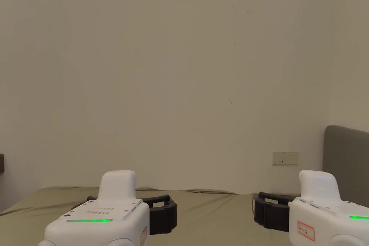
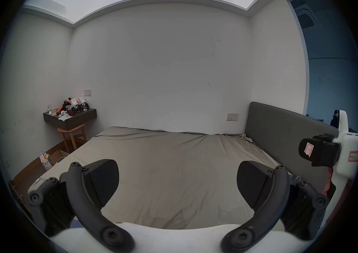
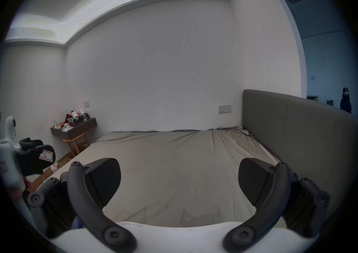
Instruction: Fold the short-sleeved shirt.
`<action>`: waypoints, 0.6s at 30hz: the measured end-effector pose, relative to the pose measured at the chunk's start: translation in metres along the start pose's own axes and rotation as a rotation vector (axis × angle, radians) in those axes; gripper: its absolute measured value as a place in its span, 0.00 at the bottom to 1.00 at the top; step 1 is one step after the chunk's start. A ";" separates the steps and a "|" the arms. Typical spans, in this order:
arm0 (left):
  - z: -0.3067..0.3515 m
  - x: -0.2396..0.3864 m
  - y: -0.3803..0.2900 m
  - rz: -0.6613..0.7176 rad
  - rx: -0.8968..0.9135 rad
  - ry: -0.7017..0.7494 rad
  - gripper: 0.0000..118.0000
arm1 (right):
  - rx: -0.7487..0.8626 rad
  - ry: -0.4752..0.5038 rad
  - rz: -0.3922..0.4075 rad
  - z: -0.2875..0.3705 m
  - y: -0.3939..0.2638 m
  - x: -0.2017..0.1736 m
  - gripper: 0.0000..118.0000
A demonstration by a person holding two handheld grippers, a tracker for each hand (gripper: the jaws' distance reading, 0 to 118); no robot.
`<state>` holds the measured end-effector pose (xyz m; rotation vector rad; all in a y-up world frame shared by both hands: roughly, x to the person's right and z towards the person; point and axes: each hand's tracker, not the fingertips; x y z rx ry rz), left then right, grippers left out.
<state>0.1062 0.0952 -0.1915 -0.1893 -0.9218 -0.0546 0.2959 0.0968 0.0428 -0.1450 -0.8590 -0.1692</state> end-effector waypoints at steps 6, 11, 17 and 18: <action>0.002 -0.001 0.001 -0.002 -0.002 0.004 1.00 | 0.006 0.002 0.010 0.001 0.001 -0.004 1.00; 0.006 -0.004 0.004 0.002 0.011 0.003 1.00 | 0.011 -0.008 0.006 0.003 0.001 -0.007 1.00; 0.009 -0.004 0.006 0.004 0.017 -0.004 1.00 | 0.009 -0.002 0.027 0.006 0.001 -0.009 1.00; 0.009 -0.003 0.006 0.003 0.016 -0.005 1.00 | 0.000 0.010 0.001 0.006 0.002 -0.007 1.00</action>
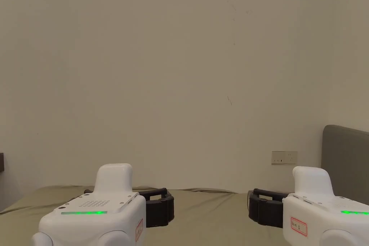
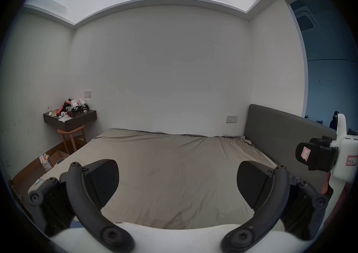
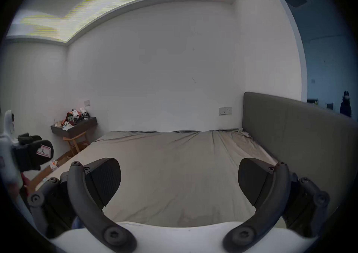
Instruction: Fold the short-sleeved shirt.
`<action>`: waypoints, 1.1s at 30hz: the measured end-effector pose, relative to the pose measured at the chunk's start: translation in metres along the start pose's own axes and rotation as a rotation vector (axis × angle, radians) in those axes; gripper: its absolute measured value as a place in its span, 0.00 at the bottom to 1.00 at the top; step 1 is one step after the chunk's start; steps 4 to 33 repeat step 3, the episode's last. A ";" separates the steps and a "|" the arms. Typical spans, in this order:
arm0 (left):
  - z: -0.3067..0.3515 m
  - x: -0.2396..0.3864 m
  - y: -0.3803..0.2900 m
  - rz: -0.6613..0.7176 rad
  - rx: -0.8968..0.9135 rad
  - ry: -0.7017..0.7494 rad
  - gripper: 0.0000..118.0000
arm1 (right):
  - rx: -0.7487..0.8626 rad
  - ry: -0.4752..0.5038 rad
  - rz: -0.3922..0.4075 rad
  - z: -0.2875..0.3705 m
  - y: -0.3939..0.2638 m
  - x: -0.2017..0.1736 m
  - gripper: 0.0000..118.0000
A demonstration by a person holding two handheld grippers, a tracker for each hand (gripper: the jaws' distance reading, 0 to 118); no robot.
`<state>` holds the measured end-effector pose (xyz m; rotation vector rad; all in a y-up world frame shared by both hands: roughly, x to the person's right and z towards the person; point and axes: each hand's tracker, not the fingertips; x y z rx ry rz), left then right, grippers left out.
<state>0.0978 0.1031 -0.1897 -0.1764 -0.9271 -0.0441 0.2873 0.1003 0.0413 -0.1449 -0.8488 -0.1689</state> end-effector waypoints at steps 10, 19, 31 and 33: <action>0.002 0.000 0.000 0.006 -0.006 -0.003 1.00 | -0.011 -0.018 -0.007 -0.001 0.001 0.002 1.00; 0.002 0.000 0.000 0.006 -0.006 -0.003 1.00 | -0.011 -0.018 -0.007 -0.001 0.001 0.002 1.00; 0.002 0.000 0.000 0.006 -0.006 -0.003 1.00 | -0.011 -0.018 -0.007 -0.001 0.001 0.002 1.00; 0.002 0.000 0.000 0.006 -0.006 -0.003 1.00 | -0.011 -0.018 -0.007 -0.001 0.001 0.002 1.00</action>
